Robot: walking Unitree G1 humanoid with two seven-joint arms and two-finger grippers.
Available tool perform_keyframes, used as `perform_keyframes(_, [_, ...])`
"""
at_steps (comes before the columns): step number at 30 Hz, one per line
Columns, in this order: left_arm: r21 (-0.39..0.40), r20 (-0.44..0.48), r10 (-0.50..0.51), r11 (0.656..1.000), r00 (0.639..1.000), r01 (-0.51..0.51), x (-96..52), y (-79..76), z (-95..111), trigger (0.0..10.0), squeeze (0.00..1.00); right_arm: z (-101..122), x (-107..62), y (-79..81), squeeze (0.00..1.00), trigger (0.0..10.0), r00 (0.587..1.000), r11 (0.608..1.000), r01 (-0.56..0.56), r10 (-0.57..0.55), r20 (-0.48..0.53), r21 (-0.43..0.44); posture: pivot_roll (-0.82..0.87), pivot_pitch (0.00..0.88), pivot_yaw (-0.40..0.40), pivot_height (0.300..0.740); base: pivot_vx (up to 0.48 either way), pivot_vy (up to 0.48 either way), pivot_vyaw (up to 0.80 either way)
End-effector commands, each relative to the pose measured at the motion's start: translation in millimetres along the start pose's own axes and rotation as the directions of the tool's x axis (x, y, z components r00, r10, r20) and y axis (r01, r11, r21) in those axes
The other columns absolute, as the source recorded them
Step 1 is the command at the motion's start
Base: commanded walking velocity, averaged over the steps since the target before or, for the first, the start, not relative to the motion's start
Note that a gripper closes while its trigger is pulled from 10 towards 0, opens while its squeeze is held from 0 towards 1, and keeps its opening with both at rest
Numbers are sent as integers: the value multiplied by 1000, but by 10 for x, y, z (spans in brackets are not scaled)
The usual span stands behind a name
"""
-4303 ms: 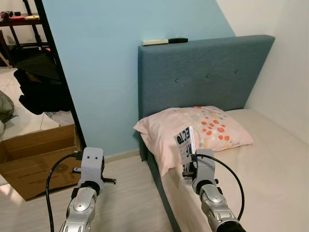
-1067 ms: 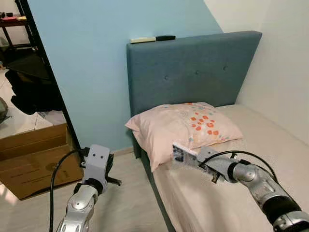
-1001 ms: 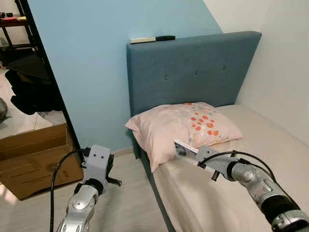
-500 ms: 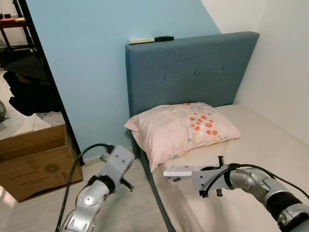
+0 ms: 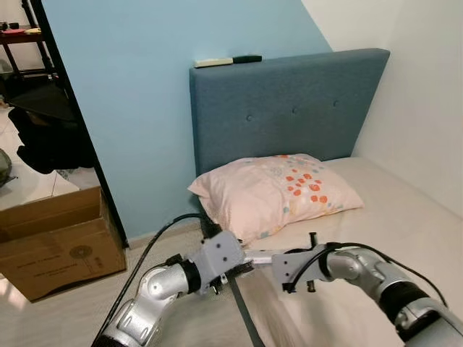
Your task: Clean up the room
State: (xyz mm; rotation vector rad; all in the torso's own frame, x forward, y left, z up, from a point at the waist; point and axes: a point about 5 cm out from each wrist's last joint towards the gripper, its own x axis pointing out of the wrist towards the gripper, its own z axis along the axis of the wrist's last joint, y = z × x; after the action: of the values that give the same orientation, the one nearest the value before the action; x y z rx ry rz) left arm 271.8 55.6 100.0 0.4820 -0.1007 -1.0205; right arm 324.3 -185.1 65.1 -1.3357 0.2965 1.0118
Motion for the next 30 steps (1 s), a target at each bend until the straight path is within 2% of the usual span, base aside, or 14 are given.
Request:
perform_keyframes(1, [29, -18, -39, 999, 999, 39, 31, -37, -20, 10000, 1000, 27, 5, -82, 0, 10000, 1000, 1000, 30, -30, 5, -3, 59, 0, 22, 740, 0, 0, 0])
perform_keyframes(6, [37, -31, -131, 991, 991, 132, 113, -82, 11, 10000, 1000, 72, 46, -140, 0, 10000, 999, 999, 36, -36, -4, -39, 56, 0, 35, 740, 0, 0, 0])
perform_keyframes(9, [42, -35, -139, 989, 990, 140, 117, -85, 13, 10000, 1000, 79, 48, -154, 0, 10000, 999, 999, 41, -41, -3, -36, 56, 0, 35, 740, 0, 0, 0])
perform_keyframes(12, [69, -73, -179, 981, 981, 184, 115, -122, -32, 10000, 1000, 112, 56, -207, 0, 10000, 998, 998, 60, -60, 5, -33, 55, 0, 36, 740, 0, 0, 0])
perform_keyframes(14, [99, -130, -210, 970, 969, 224, 105, -143, -105, 10000, 1000, 160, 62, -263, 0, 10000, 997, 996, 77, -76, 21, -43, 56, 0, 36, 740, 0, 0, 0])
perform_keyframes(17, [99, -130, -210, 970, 969, 224, 105, -143, -105, 10000, 1000, 160, 62, -263, 0, 10000, 997, 996, 77, -76, 21, -43, 56, 0, 36, 740, 0, 0, 0])
perform_keyframes(19, [131, -198, -198, 965, 960, 226, 93, -127, -211, 10000, 1000, 265, 66, -347, 0, 10000, 994, 994, 92, -87, 68, -59, 56, 0, 34, 740, 0, 0, 0])
perform_keyframes(23, [139, -216, -191, 965, 957, 224, 90, -117, -241, 10000, 1000, 300, 69, -370, 0, 10000, 992, 994, 94, -88, 86, -62, 56, 0, 34, 740, 0, 0, 0])
perform_keyframes(24, [146, -246, -179, 965, 953, 219, 81, -99, -289, 10000, 1000, 370, 70, -408, 0, 10000, 989, 994, 92, -83, 122, -64, 54, 0, 32, 740, 0, 0, 0])
perform_keyframes(25, [148, -254, -176, 965, 951, 218, 78, -94, -303, 10000, 953, 394, 69, -417, 0, 10000, 988, 994, 89, -79, 134, -67, 54, 0, 32, 740, 0, 0, 0])
perform_keyframes(26, [148, -254, -176, 965, 951, 218, 78, -94, -303, 10000, 953, 394, 69, -417, 0, 10000, 988, 994, 89, -79, 134, -67, 54, 0, 32, 740, 0, 0, 0])
perform_keyframes(27, [151, -260, -167, 966, 951, 211, 73, -85, -314, 10000, 741, 419, 67, -421, 0, 10000, 986, 994, 84, -72, 149, -72, 54, 0, 32, 740, 0, 0, 0])
perform_keyframes(29, [154, -264, -161, 966, 951, 206, 69, -78, -321, 10000, 722, 434, 66, -423, 0, 10000, 985, 994, 80, -67, 159, -75, 54, 0, 32, 740, 0, 0, 0])
perform_keyframes(30, [155, -265, -150, 968, 952, 196, 65, -67, -328, 10000, 647, 452, 65, -421, 0, 10000, 984, 994, 72, -57, 168, -80, 54, 0, 32, 740, 0, 0, 0])
